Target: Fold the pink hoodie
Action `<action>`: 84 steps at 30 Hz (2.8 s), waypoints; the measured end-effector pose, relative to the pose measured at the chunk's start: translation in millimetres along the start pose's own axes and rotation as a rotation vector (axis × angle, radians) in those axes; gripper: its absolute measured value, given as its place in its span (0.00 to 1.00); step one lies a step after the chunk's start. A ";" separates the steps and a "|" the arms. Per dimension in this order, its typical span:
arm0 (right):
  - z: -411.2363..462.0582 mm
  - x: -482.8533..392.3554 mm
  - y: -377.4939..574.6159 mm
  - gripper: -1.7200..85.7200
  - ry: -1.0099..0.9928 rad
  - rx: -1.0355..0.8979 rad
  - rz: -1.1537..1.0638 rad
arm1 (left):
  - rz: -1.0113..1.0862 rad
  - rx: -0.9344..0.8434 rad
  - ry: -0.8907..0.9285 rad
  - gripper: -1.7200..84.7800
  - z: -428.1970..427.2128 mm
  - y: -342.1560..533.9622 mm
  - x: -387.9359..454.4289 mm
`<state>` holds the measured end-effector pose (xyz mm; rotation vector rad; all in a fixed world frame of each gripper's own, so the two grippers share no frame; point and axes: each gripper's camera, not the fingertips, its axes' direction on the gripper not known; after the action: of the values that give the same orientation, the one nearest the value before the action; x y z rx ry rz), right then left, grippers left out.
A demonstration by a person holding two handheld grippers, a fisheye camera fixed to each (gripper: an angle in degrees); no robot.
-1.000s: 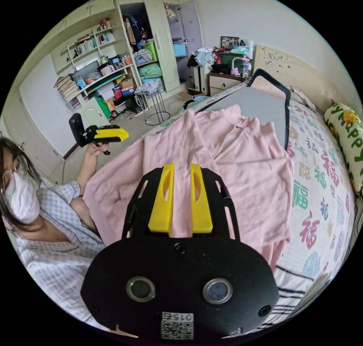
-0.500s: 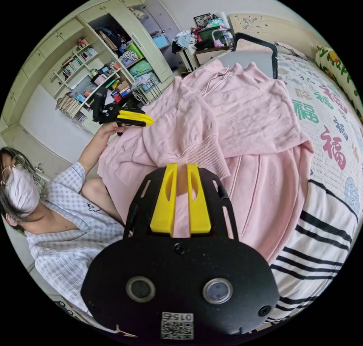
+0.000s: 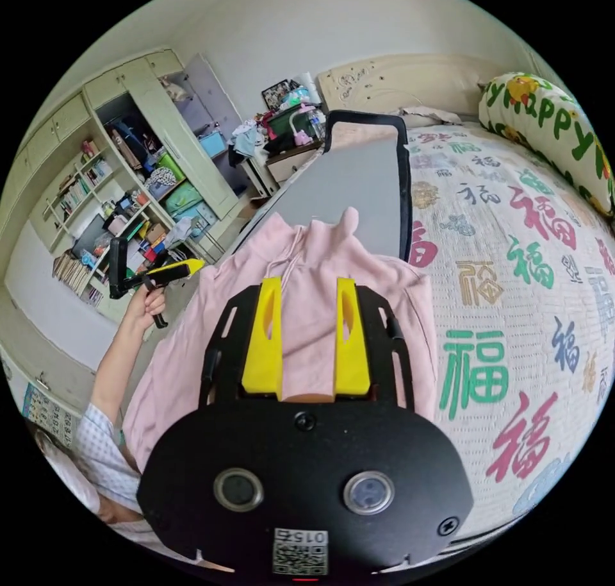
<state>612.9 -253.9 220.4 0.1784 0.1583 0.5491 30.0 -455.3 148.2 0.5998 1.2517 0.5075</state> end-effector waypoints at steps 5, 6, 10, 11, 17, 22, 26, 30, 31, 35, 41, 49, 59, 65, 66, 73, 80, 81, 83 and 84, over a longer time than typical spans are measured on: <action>51.9 16.7 -61.1 0.18 0.043 0.005 0.062 | -0.072 -0.028 -0.034 0.14 62.5 -48.6 -32.4; 57.3 18.0 -66.1 0.18 0.047 -0.012 0.064 | -0.068 -0.038 -0.049 0.14 67.9 -53.8 -33.1; 79.7 21.5 -83.9 0.16 0.121 -0.102 0.091 | -0.074 -0.159 -0.043 0.15 107.5 -67.2 -38.6; 80.1 21.5 -84.3 0.13 0.157 -0.124 0.118 | -0.081 -0.190 -0.065 0.14 115.9 -63.9 -38.8; 19.2 -12.7 -54.7 0.08 0.110 0.002 0.040 | 0.011 0.008 -0.036 0.07 42.4 -35.8 -4.4; -80.4 -63.2 -11.0 0.08 0.061 0.122 -0.076 | 0.139 0.171 0.063 0.07 -68.2 12.8 47.3; -184.5 -116.7 62.5 0.08 -0.032 0.179 -0.208 | 0.298 0.255 0.208 0.07 -175.3 100.8 104.4; -258.6 -163.8 167.4 0.08 -0.134 0.184 -0.349 | 0.492 0.256 0.225 0.07 -245.6 218.3 163.0; -273.8 -175.6 208.9 0.08 -0.164 0.172 -0.380 | 0.536 0.242 0.229 0.07 -259.0 259.9 177.9; -273.9 -198.5 340.1 0.08 -0.144 0.026 -0.402 | 0.780 0.054 0.131 0.07 -260.9 376.2 235.4; -294.7 -184.6 412.4 0.11 -0.230 0.071 -0.287 | 0.897 0.030 -0.230 0.07 -283.1 433.1 280.8; -352.7 -230.9 428.9 0.14 -0.178 0.245 -0.396 | 0.845 0.055 -0.236 0.08 -326.0 438.8 282.7; -317.2 -231.3 410.1 0.15 -0.134 -0.044 -0.202 | 0.145 -0.162 0.178 0.09 -278.4 395.2 173.5; -339.2 -198.9 412.2 0.16 -0.300 0.018 -0.089 | -0.039 -0.080 0.383 0.11 -262.8 384.5 112.5; -339.5 -197.5 412.0 0.16 -0.318 0.019 -0.084 | -0.033 -0.084 0.364 0.11 -260.1 383.4 112.4; -315.5 -209.8 399.6 0.16 -0.307 -0.083 -0.090 | 0.057 -0.227 0.349 0.12 -201.3 368.8 126.5; -329.5 -191.5 405.7 0.13 -0.353 -0.087 -0.076 | 0.122 -0.161 0.359 0.08 -201.4 364.6 127.0; -331.6 -189.7 406.8 0.13 -0.363 -0.086 -0.079 | 0.132 -0.158 0.353 0.07 -201.4 364.5 127.8; -333.5 -185.6 408.8 0.14 -0.380 -0.099 -0.078 | 0.163 -0.163 0.325 0.07 -196.8 364.8 131.2; -332.8 -185.3 408.6 0.14 -0.384 -0.100 -0.076 | 0.170 -0.165 0.320 0.07 -194.8 364.8 131.9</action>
<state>186.0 32.2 1.4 0.1765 -0.2351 0.4370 -138.0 -70.5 258.5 0.4996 1.4489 0.8662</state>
